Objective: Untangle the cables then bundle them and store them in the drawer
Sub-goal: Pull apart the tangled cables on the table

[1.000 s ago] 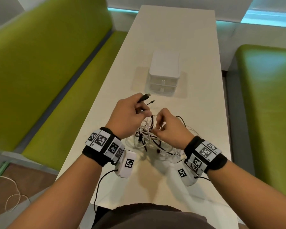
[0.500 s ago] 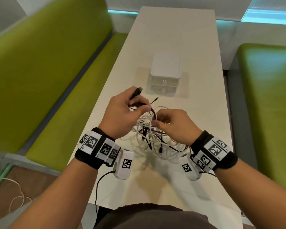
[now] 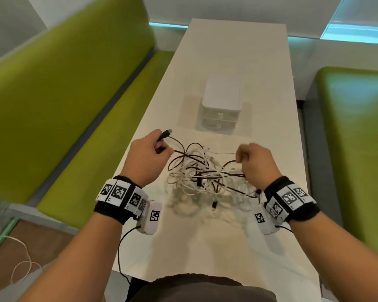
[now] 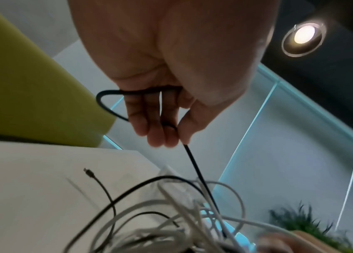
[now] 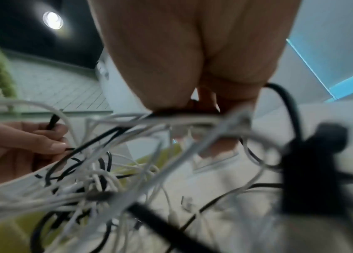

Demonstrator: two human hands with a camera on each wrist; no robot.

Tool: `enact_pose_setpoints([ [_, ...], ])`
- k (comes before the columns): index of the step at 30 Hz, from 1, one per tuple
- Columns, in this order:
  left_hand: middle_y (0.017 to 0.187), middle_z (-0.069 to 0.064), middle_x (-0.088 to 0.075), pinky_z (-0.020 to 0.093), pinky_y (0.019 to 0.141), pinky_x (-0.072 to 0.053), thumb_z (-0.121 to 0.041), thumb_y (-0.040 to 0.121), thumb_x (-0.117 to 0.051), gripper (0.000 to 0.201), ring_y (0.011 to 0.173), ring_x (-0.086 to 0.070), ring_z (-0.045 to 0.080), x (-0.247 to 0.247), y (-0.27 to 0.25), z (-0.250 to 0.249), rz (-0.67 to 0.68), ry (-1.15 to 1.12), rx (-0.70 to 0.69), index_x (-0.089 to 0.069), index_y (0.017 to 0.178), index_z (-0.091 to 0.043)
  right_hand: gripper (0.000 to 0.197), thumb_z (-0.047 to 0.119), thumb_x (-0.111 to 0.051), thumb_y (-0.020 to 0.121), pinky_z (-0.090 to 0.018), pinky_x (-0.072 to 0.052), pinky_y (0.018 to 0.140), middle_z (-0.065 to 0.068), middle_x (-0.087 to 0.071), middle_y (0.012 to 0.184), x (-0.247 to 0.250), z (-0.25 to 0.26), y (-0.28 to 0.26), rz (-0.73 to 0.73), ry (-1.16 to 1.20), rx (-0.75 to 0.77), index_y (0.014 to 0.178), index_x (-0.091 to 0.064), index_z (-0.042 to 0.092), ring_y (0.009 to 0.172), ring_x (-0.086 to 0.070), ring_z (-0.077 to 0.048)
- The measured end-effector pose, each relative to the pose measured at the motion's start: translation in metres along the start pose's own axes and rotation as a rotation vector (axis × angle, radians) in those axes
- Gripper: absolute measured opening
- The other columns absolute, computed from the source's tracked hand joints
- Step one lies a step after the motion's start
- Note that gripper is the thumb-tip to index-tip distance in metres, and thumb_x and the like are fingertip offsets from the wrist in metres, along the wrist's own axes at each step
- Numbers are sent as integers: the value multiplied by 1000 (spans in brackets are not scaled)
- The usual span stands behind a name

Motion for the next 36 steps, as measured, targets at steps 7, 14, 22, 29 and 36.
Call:
enact_pose_setpoints([
  [7, 78, 2, -71, 38, 73, -54, -40, 92, -69, 38, 74, -67, 16, -8, -11, 9, 248, 20, 38, -54, 85, -5, 21, 10, -60, 93, -28, -46, 76, 13, -70, 93, -7, 28, -14, 96, 126, 167, 96, -74, 25, 77, -61, -2],
  [14, 70, -5, -65, 21, 62, -44, -37, 85, -79, 37, 66, -57, 7, -10, -14, -6, 119, -64, 7, -50, 79, -14, 99, 60, -79, 78, -34, -48, 98, 4, -66, 126, -57, 46, -22, 543, 22, 89, 157, -24, 34, 113, -63, -18],
  [22, 71, 2, -64, 35, 66, -48, -33, 90, -75, 45, 70, -58, 20, 8, -13, 14, -15, -94, 69, -38, 75, -13, 31, 29, -77, 82, -32, -43, 64, 7, -58, 76, -48, 39, -21, 510, 8, 131, 106, -57, 28, 69, -56, -17],
  [29, 64, 0, -61, 34, 63, -46, -32, 96, -66, 32, 59, -57, 7, -6, -20, 13, 256, -14, 35, -45, 77, -16, 45, -6, -62, 77, -38, -43, 59, 0, -46, 88, -2, 53, -13, -86, -228, 490, 110, -71, 23, 75, -47, -26],
  [36, 80, 4, -69, 47, 73, -53, -16, 97, -56, 30, 78, -66, 18, -19, -20, 0, 338, 35, 22, -37, 75, -21, 61, 20, -58, 86, -35, -53, 72, 8, -68, 82, -21, 39, -32, 403, -43, 230, 140, -38, 39, 76, -64, -11],
])
Point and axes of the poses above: each hand's wrist, its own y-axis towards the middle knuckle, its own x-axis out of the back of the hand, z = x × y, the point moved 3 cm from there along y, towards the middle knuckle
